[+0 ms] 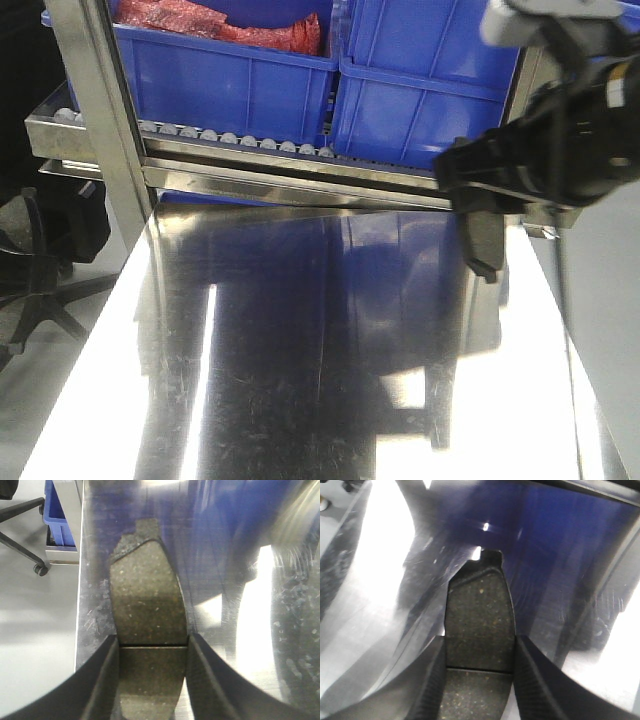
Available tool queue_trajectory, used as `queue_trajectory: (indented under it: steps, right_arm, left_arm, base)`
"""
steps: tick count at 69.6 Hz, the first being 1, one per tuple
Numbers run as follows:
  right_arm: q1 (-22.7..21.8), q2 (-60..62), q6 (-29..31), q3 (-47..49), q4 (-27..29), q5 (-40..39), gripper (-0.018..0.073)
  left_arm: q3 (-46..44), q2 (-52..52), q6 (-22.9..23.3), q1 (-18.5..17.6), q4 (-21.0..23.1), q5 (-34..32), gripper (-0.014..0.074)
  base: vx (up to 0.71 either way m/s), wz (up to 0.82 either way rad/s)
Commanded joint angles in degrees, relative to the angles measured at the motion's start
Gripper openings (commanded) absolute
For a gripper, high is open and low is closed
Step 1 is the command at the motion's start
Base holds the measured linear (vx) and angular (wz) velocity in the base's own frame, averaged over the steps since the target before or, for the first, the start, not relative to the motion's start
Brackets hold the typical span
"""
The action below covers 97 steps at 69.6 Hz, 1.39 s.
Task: Move and align brake pads A on conveyor
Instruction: 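Lift the brake pad with the right gripper and raise it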
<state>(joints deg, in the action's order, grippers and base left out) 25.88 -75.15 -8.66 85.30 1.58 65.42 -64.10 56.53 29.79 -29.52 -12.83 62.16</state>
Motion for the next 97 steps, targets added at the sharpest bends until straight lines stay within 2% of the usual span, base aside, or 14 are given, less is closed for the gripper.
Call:
queue_trajectory:
  steps: [1, 22, 49, 97]
  right_arm:
    - [1.1, 4.8, 0.9, 1.5, -1.6, -0.7, -0.0006]
    - [1.4, 12.1, 0.9, 0.9, -1.6, 1.0, -0.0006]
    - [1.3, 21.5, 0.9, -8.5, -1.6, -3.4, -0.0005]
    - [1.3, 23.1, 0.9, -8.5, -1.6, -3.1, -0.0003]
  left_arm:
    - [-1.4, -0.8, 0.5, -0.2, -1.2, -3.8, -0.0006]
    - [-1.4, -0.8, 0.5, -0.2, -1.2, -3.8, -0.0006]
    - [-1.4, -0.8, 0.5, -0.2, -1.2, -3.8, -0.0006]
    - [-1.4, -0.8, 0.5, -0.2, -1.2, -3.8, -0.0006]
  base:
    - [0.00, 0.00]
    - [0.00, 0.00]
    - [0.00, 0.00]
    - [0.00, 0.00]
